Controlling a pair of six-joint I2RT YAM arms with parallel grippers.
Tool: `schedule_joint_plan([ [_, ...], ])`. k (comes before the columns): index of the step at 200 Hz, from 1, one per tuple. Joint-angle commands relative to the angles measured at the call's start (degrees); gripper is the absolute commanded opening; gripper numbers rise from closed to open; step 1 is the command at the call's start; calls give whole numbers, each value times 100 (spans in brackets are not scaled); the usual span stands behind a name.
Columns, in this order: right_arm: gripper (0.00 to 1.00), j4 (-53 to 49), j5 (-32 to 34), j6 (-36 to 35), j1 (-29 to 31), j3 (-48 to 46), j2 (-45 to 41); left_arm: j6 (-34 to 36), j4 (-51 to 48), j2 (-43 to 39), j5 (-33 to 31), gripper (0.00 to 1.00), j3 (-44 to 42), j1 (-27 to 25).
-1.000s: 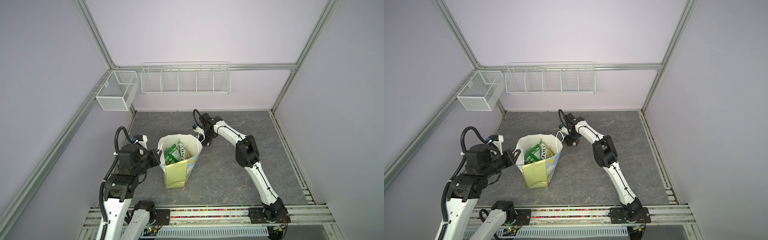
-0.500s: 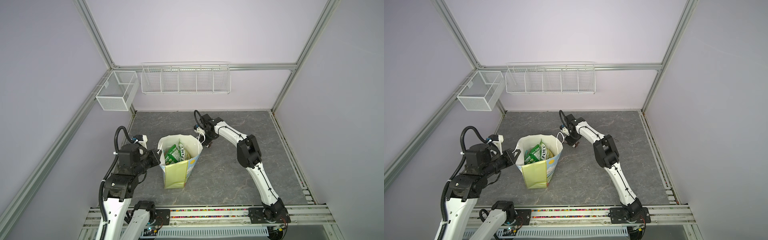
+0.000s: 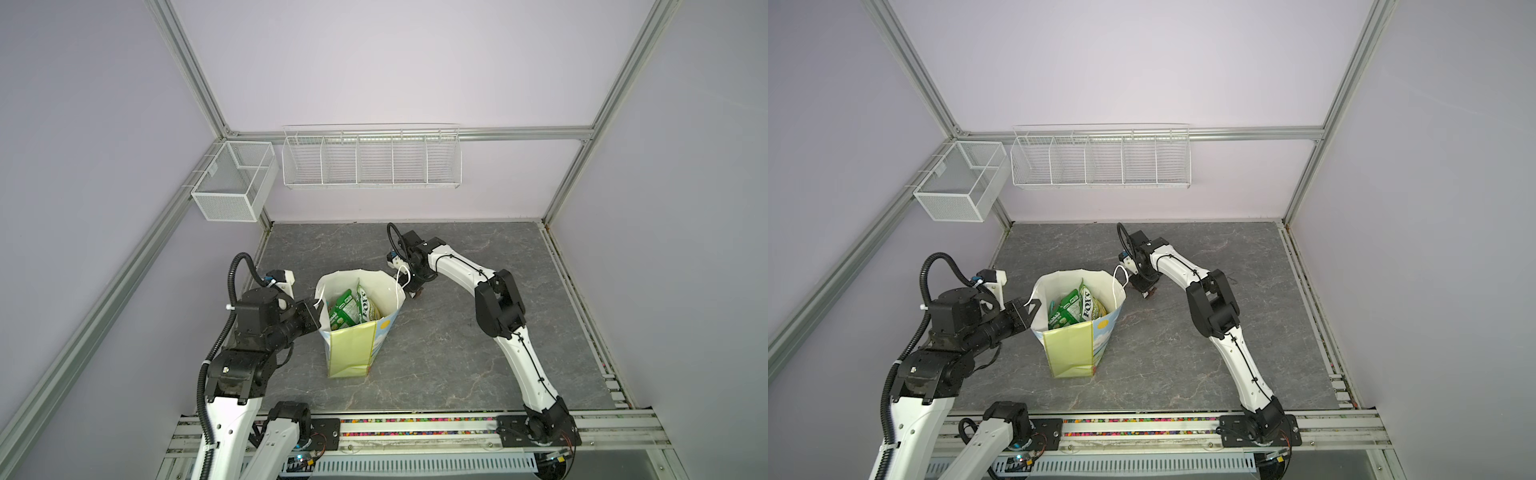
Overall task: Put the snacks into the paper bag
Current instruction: 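Lower the right gripper onto the brown chocolate bar and close, then lift the brown chocolate bar with the right gripper toward the bag opening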
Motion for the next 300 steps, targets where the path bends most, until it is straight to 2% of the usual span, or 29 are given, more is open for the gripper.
schedule_joint_plan([
  [1,26,61,-113,98,39,-164,-415,-28,283,-132,89,0,273,25],
  [106,16,338,-249,343,87,-541,-1125,-51,310,-169,107,0,224,21],
  [164,14,390,-378,539,98,-604,-1590,-56,338,-165,107,0,194,25],
  [300,12,1240,-668,794,388,-1262,-3557,-106,474,-139,136,0,88,25],
])
